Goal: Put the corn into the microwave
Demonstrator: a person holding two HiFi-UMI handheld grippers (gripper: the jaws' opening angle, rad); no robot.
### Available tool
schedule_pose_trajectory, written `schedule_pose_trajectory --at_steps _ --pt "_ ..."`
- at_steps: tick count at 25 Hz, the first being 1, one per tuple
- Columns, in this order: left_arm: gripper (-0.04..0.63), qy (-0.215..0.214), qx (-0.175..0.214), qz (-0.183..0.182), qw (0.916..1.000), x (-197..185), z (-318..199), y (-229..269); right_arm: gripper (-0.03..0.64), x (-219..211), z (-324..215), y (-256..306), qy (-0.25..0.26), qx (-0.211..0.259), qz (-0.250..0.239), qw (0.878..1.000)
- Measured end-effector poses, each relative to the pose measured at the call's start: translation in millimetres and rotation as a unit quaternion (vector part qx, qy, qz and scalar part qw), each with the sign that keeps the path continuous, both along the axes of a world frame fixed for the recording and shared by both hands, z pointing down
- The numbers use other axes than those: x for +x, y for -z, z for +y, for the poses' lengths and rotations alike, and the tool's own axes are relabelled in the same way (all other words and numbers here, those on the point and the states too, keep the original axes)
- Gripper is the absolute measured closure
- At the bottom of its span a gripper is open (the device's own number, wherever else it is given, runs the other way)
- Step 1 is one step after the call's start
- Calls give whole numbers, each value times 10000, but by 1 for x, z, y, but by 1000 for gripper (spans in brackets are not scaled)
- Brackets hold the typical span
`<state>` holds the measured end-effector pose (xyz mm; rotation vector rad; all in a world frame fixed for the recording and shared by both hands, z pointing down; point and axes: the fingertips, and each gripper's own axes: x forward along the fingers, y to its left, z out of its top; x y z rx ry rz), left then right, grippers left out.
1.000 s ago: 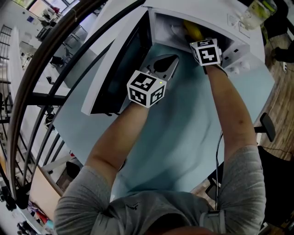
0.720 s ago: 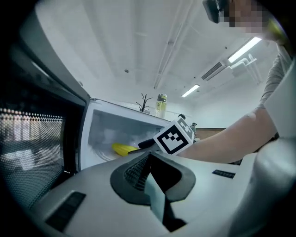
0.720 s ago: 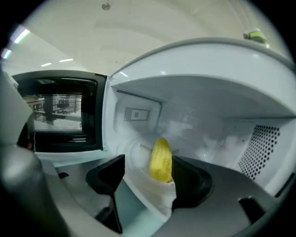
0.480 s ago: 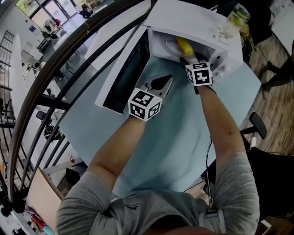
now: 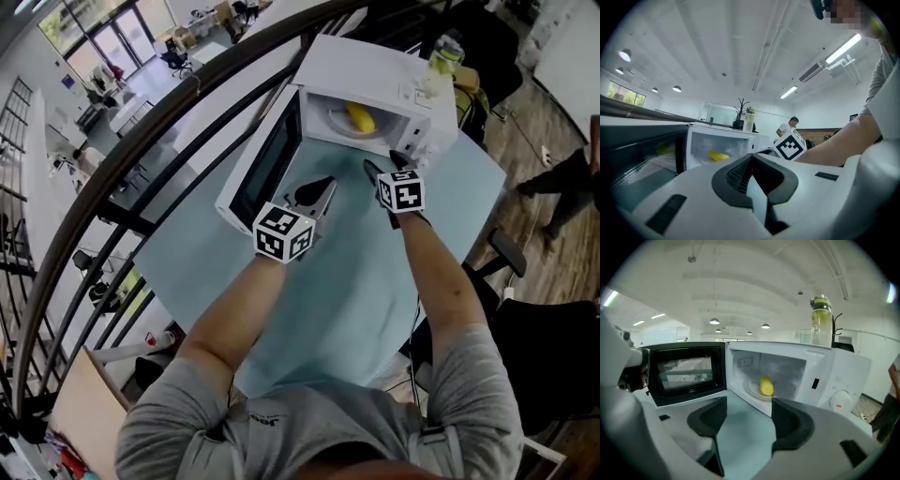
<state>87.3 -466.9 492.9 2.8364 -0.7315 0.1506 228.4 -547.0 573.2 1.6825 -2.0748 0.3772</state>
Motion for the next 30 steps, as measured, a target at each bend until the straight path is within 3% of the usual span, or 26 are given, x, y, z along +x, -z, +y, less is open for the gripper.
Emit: schedule_pose_trajectory --at_steps 9,14,17,25,30 --pt "577 -32 -4 19 10000 -36 65 31 371 -18 88 32 -164 65 -722 9972" --pt "577 -105 -10 -3 9999 -65 110 45 406 -37 154 24 -581 -24 -1594 9855" --pt "577 -207 71 -161 9996 -90 136 52 426 -51 194 16 -781 -131 -1879 9790" --pt "577 -127 133 -65 9998 -155 201 67 508 -81 279 15 -778 -329 -1584 9838" --pt "577 -172 181 68 9997 -189 241 83 572 -95 319 51 -808 -107 -1560 9844"
